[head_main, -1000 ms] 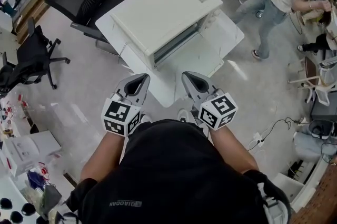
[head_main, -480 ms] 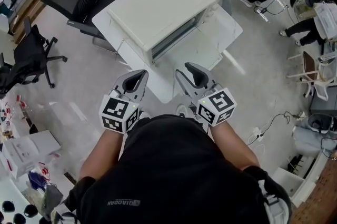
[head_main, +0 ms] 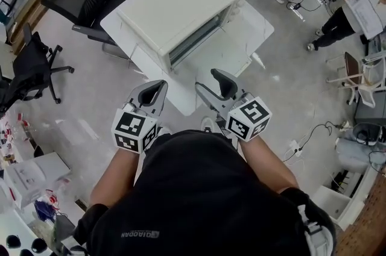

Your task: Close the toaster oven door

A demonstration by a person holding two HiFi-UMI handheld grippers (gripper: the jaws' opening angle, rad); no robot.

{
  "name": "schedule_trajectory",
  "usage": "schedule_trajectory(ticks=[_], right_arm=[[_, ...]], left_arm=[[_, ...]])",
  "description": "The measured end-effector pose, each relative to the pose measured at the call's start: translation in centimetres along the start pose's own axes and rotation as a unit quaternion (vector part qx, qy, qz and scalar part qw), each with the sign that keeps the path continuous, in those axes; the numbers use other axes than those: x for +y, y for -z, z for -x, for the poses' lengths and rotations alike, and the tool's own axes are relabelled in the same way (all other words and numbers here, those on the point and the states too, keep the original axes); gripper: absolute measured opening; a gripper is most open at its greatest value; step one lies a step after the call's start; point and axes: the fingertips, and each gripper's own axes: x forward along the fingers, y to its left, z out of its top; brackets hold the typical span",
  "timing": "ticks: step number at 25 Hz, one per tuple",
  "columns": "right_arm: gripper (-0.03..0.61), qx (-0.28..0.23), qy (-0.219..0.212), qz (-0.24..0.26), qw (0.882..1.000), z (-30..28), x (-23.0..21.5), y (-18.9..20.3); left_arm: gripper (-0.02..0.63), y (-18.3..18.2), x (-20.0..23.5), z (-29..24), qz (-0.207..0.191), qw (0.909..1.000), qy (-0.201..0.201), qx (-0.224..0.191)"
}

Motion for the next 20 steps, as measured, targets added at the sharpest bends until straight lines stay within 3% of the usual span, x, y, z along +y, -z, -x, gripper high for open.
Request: schedule_trajectory(ticks=[11,16,20], right_arm=[[0.250,-0.009,0.040,-0.032,0.999,2.4,-3.3,0.8],[0.250,-0.005,0.093,-0.069,0.993,4.9,-8.5,3.4],[0.250,-0.007,0.143,-0.123,0.982,7.7,-13.2,6.6]], left_arm=[[0.003,0.4,-0.1,-0.1,0.017,0.9998,0.005,0.006],[0.003,1.2,-0.2,-0.7,0.018,0.9997,0.003,0.019],[0.003,1.9,-0.1,-1.0,0.017,0.9993,-0.007,0.034]])
